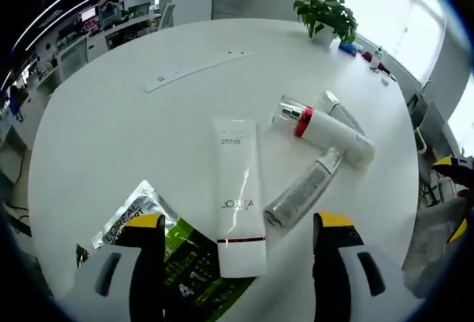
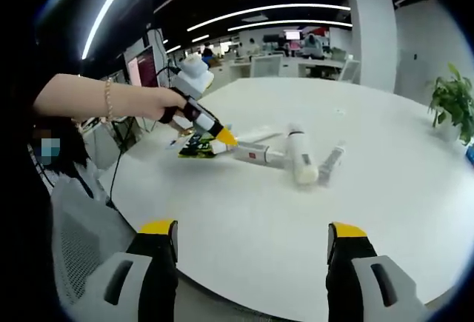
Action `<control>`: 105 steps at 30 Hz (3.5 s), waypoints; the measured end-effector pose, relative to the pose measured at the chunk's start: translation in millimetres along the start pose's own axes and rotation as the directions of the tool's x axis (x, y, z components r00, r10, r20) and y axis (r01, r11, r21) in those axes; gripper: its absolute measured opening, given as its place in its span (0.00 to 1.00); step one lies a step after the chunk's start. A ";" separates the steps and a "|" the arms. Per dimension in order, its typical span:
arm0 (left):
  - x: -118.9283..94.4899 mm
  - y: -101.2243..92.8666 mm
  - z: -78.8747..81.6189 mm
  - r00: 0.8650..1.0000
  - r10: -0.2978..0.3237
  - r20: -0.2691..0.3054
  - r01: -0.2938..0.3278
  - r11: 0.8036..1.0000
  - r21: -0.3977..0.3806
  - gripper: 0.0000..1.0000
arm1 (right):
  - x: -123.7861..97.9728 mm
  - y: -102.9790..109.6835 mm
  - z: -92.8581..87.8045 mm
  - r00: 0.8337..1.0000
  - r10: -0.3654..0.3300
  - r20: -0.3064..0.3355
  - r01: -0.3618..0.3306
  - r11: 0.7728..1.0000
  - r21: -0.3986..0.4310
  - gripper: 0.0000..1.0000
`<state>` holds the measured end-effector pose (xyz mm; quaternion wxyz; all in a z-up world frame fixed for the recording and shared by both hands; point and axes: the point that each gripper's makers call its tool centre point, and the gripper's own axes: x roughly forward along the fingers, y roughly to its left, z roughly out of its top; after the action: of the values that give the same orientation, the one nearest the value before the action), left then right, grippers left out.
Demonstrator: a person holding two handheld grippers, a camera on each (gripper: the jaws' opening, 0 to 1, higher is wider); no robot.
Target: Arrange the skincare products in the storage area until every visible bottle or jar stands upright without overlapping.
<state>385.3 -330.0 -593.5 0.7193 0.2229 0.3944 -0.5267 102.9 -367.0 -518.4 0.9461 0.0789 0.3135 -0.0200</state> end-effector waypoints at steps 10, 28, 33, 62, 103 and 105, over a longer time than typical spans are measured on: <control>7.1 4.6 7.1 1.000 0.002 -0.027 -0.003 1.000 -0.013 0.74 | -0.3 -3.5 -0.2 1.000 -0.015 0.002 0.015 1.000 0.010 0.85; 22.2 8.9 21.4 0.998 -0.006 -0.058 0.005 1.000 -0.031 0.74 | 0.7 -3.9 -3.3 0.999 -0.024 -0.022 0.024 1.000 0.013 0.84; 25.1 4.7 21.6 0.997 -0.021 -0.072 0.018 0.999 -0.044 0.74 | 1.3 -4.5 -4.3 0.999 -0.026 -0.028 0.026 1.000 0.013 0.84; 25.3 9.0 5.9 0.977 0.045 -0.207 -0.045 0.999 0.002 0.55 | 6.7 -3.9 -6.2 0.999 -0.026 -0.042 0.026 1.000 0.014 0.84; 11.0 5.5 4.4 0.997 0.041 0.068 -0.032 0.990 -0.138 0.34 | 14.0 15.8 13.3 0.996 0.074 0.052 -0.083 0.975 0.204 0.76; 4.7 5.6 0.6 0.996 0.044 0.083 -0.032 0.989 -0.147 0.34 | 14.0 19.8 13.6 0.995 0.080 0.054 -0.089 0.976 0.201 0.75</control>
<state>391.4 -331.2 -597.4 0.7597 0.1547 0.3962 -0.4918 123.9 -349.5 -513.3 0.9399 0.1879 0.2847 -0.0134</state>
